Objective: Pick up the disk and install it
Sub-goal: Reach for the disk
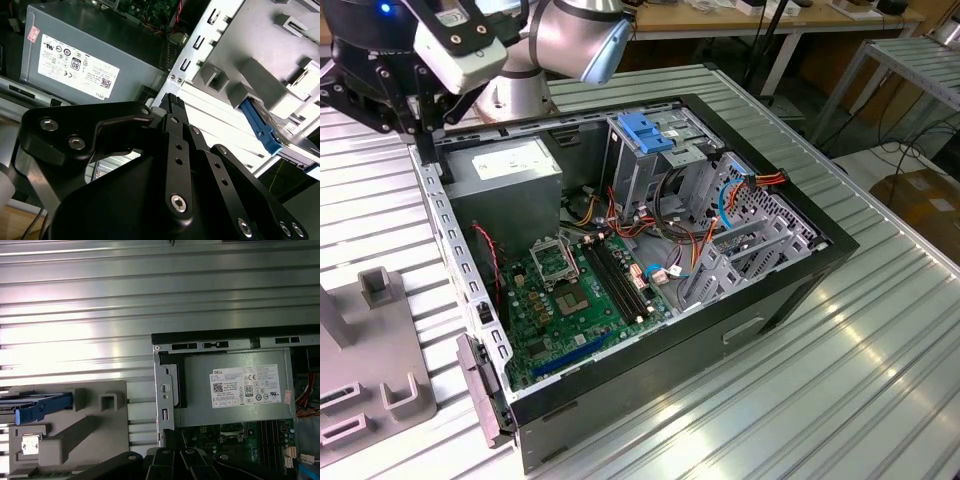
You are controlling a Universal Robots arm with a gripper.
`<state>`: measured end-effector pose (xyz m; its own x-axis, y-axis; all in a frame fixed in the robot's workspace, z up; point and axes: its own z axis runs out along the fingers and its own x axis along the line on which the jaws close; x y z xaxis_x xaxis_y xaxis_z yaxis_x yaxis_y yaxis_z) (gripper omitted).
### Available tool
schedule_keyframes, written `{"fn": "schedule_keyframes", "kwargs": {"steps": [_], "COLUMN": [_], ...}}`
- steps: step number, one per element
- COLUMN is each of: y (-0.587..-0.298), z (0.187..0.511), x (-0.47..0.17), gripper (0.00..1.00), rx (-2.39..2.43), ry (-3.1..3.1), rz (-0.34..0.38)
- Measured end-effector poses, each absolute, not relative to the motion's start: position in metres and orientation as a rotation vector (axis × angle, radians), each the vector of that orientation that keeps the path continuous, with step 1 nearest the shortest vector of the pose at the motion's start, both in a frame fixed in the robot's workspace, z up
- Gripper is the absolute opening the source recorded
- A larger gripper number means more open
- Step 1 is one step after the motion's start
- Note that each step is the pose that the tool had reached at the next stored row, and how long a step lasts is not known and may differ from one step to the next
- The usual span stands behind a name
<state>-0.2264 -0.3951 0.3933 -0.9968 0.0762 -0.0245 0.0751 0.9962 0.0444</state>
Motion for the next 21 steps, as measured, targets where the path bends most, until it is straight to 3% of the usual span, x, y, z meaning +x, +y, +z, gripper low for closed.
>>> {"fn": "schedule_keyframes", "kwargs": {"steps": [21], "y": [-0.393], "z": [0.393], "x": [-0.269], "gripper": [0.1], "rx": [0.118], "ry": [3.113], "rz": [0.068]}}
